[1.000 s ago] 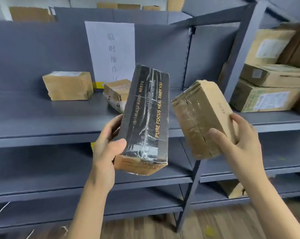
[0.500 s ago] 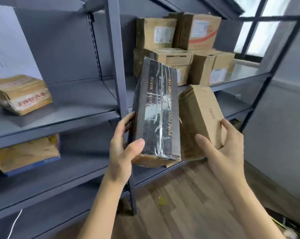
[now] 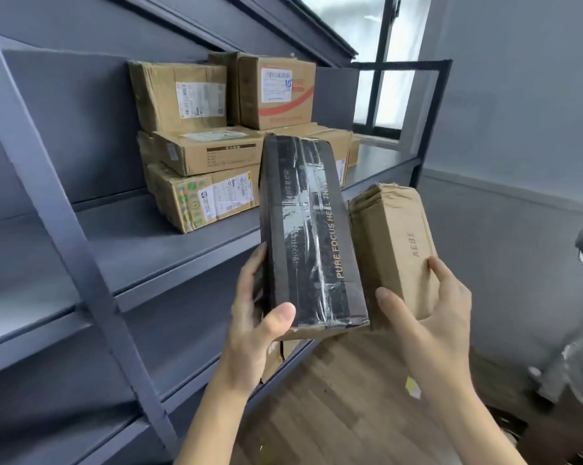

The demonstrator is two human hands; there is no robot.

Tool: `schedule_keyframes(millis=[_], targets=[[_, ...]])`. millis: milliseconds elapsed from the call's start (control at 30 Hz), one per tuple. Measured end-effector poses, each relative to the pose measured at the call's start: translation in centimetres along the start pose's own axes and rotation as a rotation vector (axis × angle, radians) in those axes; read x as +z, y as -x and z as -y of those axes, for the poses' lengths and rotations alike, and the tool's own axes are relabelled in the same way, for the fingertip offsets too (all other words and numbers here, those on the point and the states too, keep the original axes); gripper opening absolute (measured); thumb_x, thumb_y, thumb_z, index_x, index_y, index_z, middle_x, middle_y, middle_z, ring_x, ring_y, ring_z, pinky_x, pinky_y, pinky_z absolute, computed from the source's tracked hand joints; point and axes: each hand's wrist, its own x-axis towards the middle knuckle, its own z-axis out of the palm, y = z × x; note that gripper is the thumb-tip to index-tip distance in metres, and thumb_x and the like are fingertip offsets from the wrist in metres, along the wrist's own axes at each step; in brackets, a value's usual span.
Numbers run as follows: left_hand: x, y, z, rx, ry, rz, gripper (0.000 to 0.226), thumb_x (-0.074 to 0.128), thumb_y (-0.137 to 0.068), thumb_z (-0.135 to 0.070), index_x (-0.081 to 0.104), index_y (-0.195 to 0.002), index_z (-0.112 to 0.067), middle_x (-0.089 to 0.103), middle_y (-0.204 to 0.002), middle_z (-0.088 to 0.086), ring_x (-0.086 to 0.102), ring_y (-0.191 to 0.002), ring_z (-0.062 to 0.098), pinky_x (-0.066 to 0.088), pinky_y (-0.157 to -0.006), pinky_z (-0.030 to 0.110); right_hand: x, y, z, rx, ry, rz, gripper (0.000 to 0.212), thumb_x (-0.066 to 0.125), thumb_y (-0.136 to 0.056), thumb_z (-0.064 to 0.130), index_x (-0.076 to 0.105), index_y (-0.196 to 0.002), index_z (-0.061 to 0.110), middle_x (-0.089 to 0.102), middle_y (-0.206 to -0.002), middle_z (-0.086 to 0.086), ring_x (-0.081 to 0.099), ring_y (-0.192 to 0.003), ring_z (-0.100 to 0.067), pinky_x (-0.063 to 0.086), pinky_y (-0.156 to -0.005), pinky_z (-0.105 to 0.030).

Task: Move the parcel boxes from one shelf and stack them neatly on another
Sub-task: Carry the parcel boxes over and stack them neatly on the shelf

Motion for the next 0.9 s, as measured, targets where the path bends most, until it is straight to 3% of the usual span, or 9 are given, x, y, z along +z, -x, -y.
schedule_keyframes(millis=[100, 233, 367, 533, 700, 900], targets=[[0.9, -3.9, 1.6, -0.031, 0.039, 0.065, 0.088, 0.067, -0.063, -0.047, 0.033, -0.141, -0.026, 0.054, -0.134, -0.016, 0.051, -0.123, 0.007, 0.046, -0.099, 0.028, 1.0, -3.9, -0.2, -0.054, 0.057, -0.047, 0.089, 0.063, -0.06, 0.045, 0.037, -0.141, 0.02, 0.03, -0.125, 0.01, 0.028, -0.124, -0.008, 0.02, -0.097, -0.019], [2.2, -9.2, 4.1, -0.047, 0.017, 0.112, 0.086, 0.064, -0.064, -0.048, 0.031, -0.143, -0.034, 0.044, -0.142, -0.015, 0.044, -0.131, 0.011, 0.036, -0.109, 0.047, 2.3, -8.9, -0.7, -0.074, 0.091, -0.115, 0.089, 0.063, -0.059, 0.042, 0.038, -0.141, 0.017, 0.03, -0.125, 0.008, 0.023, -0.117, -0.003, 0.017, -0.094, -0.014], [3.7, -13.5, 6.5, -0.016, 0.016, 0.17, 0.086, 0.061, -0.066, -0.045, 0.027, -0.144, -0.03, 0.043, -0.142, -0.014, 0.042, -0.131, 0.01, 0.035, -0.109, 0.047, 3.1, -12.3, -2.3, -0.074, 0.086, -0.189, 0.089, 0.064, -0.059, 0.043, 0.038, -0.14, 0.019, 0.031, -0.125, 0.009, 0.026, -0.119, -0.004, 0.019, -0.097, -0.017], [6.8, -16.5, 9.3, -0.008, 0.101, 0.159, 0.081, 0.057, -0.067, -0.04, 0.029, -0.142, -0.027, 0.049, -0.137, -0.013, 0.046, -0.128, 0.013, 0.043, -0.102, 0.04, 2.5, -16.0, -5.0, -0.072, 0.068, -0.243, 0.098, 0.055, -0.051, 0.062, 0.039, -0.139, 0.021, 0.034, -0.127, 0.01, 0.03, -0.124, -0.006, 0.02, -0.098, -0.017], [10.6, -20.4, 11.7, -0.025, 0.175, 0.111, 0.075, 0.055, -0.068, -0.036, 0.032, -0.14, -0.026, 0.054, -0.132, -0.013, 0.049, -0.126, 0.015, 0.044, -0.1, 0.042, 1.9, -21.7, -8.0, -0.123, 0.052, -0.213, 0.096, 0.054, -0.052, 0.062, 0.041, -0.138, 0.022, 0.033, -0.126, 0.007, 0.028, -0.121, -0.006, 0.015, -0.089, 0.005], [18.2, -24.8, 14.1, -0.029, 0.117, 0.049, 0.076, 0.056, -0.069, -0.039, 0.033, -0.141, -0.027, 0.054, -0.131, -0.018, 0.048, -0.127, 0.011, 0.044, -0.102, 0.037, -1.0, -30.2, -12.0, -0.13, 0.025, -0.179, 0.094, 0.061, -0.054, 0.057, 0.041, -0.139, 0.021, 0.032, -0.131, 0.003, 0.026, -0.129, -0.013, 0.017, -0.1, -0.017]])
